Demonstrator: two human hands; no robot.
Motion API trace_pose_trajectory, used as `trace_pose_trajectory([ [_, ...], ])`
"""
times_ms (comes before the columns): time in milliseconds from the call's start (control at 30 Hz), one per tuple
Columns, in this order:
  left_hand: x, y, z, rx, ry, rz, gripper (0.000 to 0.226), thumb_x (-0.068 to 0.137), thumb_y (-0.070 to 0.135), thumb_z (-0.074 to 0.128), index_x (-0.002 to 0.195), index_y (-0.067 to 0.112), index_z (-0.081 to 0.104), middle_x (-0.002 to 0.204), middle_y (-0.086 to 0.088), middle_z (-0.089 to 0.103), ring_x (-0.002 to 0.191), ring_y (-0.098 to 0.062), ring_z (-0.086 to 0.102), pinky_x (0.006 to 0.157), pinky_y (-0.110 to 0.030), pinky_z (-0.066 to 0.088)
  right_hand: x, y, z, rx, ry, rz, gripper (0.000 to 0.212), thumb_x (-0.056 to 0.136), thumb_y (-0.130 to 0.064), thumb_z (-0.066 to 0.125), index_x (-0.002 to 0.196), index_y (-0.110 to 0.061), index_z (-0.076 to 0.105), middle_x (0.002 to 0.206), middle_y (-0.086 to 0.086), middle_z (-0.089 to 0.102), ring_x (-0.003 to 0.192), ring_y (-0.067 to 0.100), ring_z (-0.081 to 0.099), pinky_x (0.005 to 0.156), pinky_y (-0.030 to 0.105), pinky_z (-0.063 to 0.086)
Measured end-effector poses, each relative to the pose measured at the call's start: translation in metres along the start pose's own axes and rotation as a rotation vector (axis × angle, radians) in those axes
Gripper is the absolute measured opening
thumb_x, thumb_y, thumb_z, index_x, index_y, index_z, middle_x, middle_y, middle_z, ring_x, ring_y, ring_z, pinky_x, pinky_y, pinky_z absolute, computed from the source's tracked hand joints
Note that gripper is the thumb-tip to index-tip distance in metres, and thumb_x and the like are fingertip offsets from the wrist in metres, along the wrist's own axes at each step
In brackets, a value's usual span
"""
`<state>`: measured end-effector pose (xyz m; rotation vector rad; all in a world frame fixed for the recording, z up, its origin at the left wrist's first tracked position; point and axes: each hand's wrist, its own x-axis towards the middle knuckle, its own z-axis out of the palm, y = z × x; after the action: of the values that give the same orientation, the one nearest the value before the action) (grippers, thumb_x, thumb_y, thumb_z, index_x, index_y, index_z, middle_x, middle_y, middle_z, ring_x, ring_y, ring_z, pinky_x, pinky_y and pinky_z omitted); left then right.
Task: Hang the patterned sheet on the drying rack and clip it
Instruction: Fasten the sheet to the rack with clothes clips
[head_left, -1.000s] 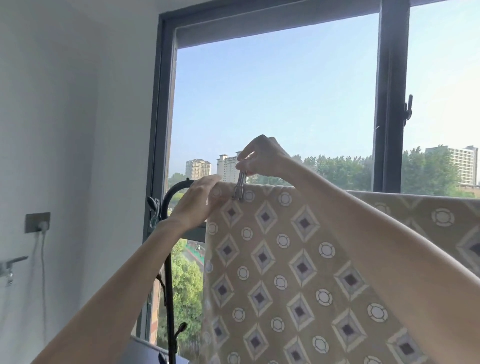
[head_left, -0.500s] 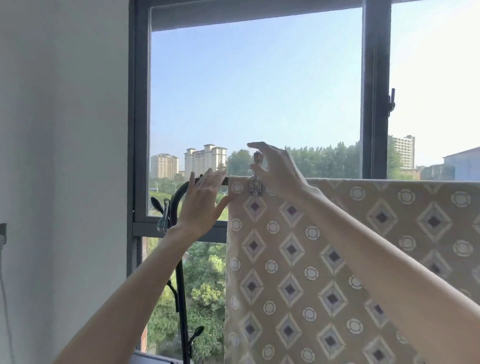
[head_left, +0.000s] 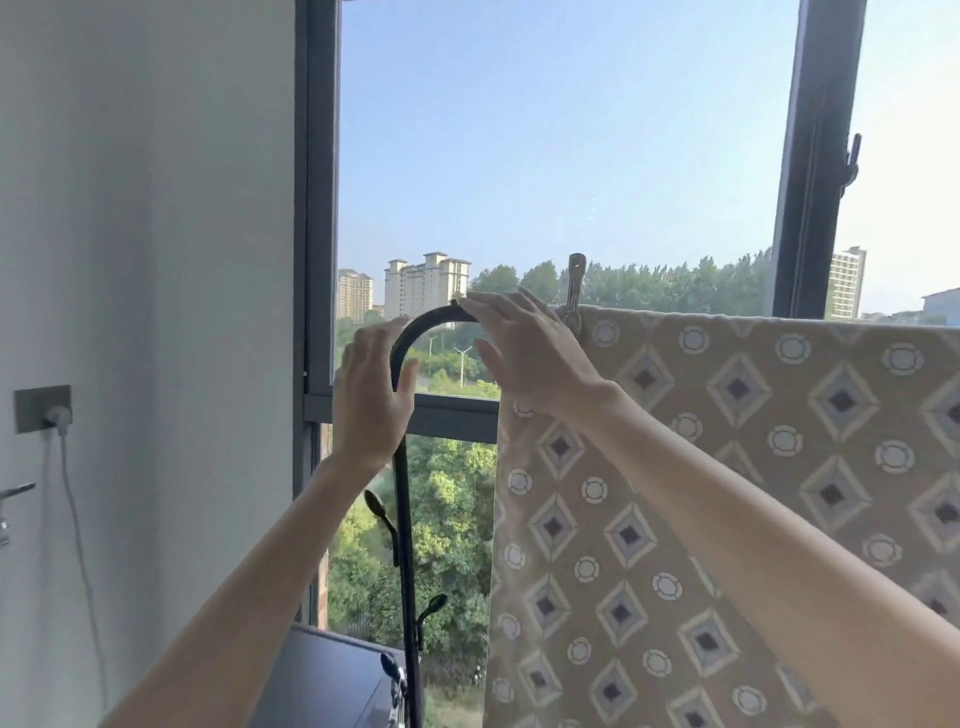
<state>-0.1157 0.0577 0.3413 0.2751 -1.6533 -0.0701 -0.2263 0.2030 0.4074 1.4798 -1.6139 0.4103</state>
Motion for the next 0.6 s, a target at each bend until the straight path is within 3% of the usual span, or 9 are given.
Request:
trace_pose_trajectory([
  [100, -0.013, -0.022, -0.007, 0.005, -0.009, -0.225, 0.043, 0.088, 0.016, 0.062, 0.128, 0.008, 0.048, 0.115, -0.011, 0.051, 0.104, -0.022, 0.052, 0.092, -0.038, 0.049, 0.008, -0.01, 0.021, -0.041, -0.096, 0.016, 0.056, 0.098, -0.025, 0.046, 0.149, -0.015, 0.025, 0.155, -0.001, 0.027, 0.144, 0.016, 0.019, 0.12, 0.04, 0.0],
  [267, -0.024, -0.052, -0.015, -0.218, -0.255, -0.64, 0.055, 0.093, 0.029, 0.054, 0.139, 0.009, 0.033, 0.134, -0.011, 0.047, 0.113, -0.02, 0.051, 0.092, -0.029, 0.043, 0.021, -0.024, 0.039, -0.036, -0.098, 0.02, 0.054, 0.098, -0.026, 0.044, 0.148, -0.013, 0.027, 0.155, 0.003, 0.026, 0.146, 0.022, 0.011, 0.12, 0.039, -0.002],
  [333, -0.025, -0.058, -0.015, -0.29, -0.383, -0.689, 0.054, 0.095, 0.031, 0.051, 0.141, 0.01, 0.032, 0.138, -0.01, 0.046, 0.12, -0.021, 0.049, 0.095, -0.029, 0.04, 0.029, -0.029, 0.042, -0.067, -0.112, 0.007, 0.05, 0.099, -0.027, 0.042, 0.146, -0.013, 0.032, 0.154, 0.003, 0.029, 0.146, 0.02, 0.013, 0.119, 0.039, -0.005],
  [400, -0.025, -0.061, -0.012, -0.336, -0.439, -0.683, 0.055, 0.096, 0.032, 0.048, 0.143, 0.011, 0.03, 0.141, -0.009, 0.045, 0.125, -0.021, 0.046, 0.1, -0.032, 0.037, 0.042, -0.032, 0.045, -0.099, -0.159, 0.001, 0.045, 0.1, -0.031, 0.041, 0.141, -0.014, 0.04, 0.147, 0.003, 0.041, 0.141, 0.02, 0.028, 0.116, 0.039, -0.009],
  [467, -0.022, -0.061, -0.009, -0.368, -0.427, -0.651, 0.057, 0.097, 0.032, 0.046, 0.146, 0.013, 0.026, 0.144, -0.007, 0.042, 0.129, -0.02, 0.042, 0.103, -0.031, 0.034, 0.058, -0.035, 0.045, -0.145, -0.223, 0.023, 0.04, 0.1, -0.037, 0.038, 0.128, -0.015, 0.055, 0.13, 0.002, 0.058, 0.126, 0.02, 0.048, 0.116, 0.043, -0.006],
  [533, -0.013, -0.061, -0.006, -0.392, -0.392, -0.626, 0.057, 0.098, 0.032, 0.043, 0.147, 0.013, 0.023, 0.147, -0.006, 0.038, 0.133, -0.019, 0.038, 0.105, -0.03, 0.031, 0.074, -0.041, 0.041, -0.215, -0.331, 0.044, 0.043, 0.1, -0.043, 0.034, 0.099, -0.013, 0.063, 0.097, 0.0, 0.067, 0.099, 0.019, 0.06, 0.118, 0.05, 0.006],
  [600, -0.002, -0.06, -0.004, -0.417, -0.36, -0.618, 0.054, 0.098, 0.031, 0.041, 0.147, 0.013, 0.024, 0.145, -0.005, 0.04, 0.133, -0.019, 0.038, 0.107, -0.03, 0.031, 0.086, -0.048, 0.038, -0.271, -0.458, 0.022, 0.047, 0.1, -0.047, 0.031, 0.069, -0.015, 0.048, 0.07, -0.003, 0.055, 0.073, 0.016, 0.054, 0.116, 0.054, 0.011],
])
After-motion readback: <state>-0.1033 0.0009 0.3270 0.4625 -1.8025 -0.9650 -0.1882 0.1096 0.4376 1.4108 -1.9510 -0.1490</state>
